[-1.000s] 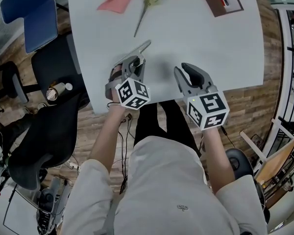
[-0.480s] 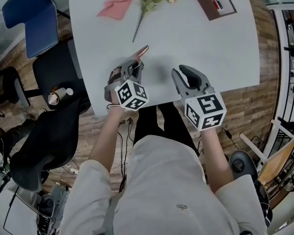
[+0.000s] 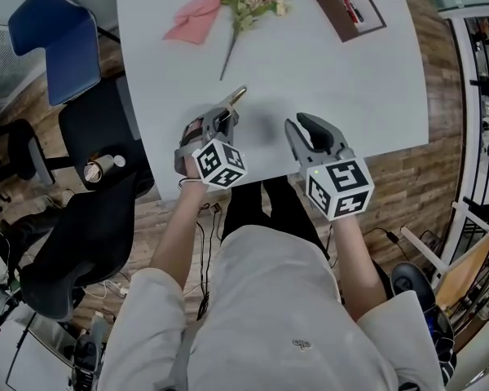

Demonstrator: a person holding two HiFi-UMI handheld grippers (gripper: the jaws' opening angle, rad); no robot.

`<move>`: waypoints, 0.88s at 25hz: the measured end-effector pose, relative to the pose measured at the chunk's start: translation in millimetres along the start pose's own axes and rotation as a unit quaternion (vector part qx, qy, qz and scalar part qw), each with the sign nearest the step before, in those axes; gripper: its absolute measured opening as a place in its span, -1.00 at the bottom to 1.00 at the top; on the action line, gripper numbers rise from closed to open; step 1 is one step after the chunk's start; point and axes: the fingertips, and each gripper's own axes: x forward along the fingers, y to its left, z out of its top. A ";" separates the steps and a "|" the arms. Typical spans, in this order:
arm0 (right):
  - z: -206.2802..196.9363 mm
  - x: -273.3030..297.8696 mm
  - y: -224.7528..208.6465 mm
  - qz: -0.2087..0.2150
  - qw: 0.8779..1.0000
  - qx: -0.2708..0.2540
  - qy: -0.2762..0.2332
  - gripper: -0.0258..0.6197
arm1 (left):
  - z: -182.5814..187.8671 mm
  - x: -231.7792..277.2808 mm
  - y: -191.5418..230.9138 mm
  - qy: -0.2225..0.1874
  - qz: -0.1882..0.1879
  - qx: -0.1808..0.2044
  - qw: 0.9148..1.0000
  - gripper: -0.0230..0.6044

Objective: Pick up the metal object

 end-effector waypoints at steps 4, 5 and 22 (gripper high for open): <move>2.4 -0.9 -0.2 0.002 1.000 0.006 -0.006 -0.62 | 0.7 -0.7 4.0 0.002 0.005 0.001 1.000 -0.80; 2.9 -1.1 0.0 0.004 1.000 0.007 -0.008 -0.62 | 1.4 -0.6 4.9 0.002 0.006 -0.001 1.000 -0.80; 13.8 -18.0 -4.7 0.009 0.999 0.000 -0.032 -0.62 | 13.4 -21.8 3.6 0.000 0.011 -0.104 0.995 -0.85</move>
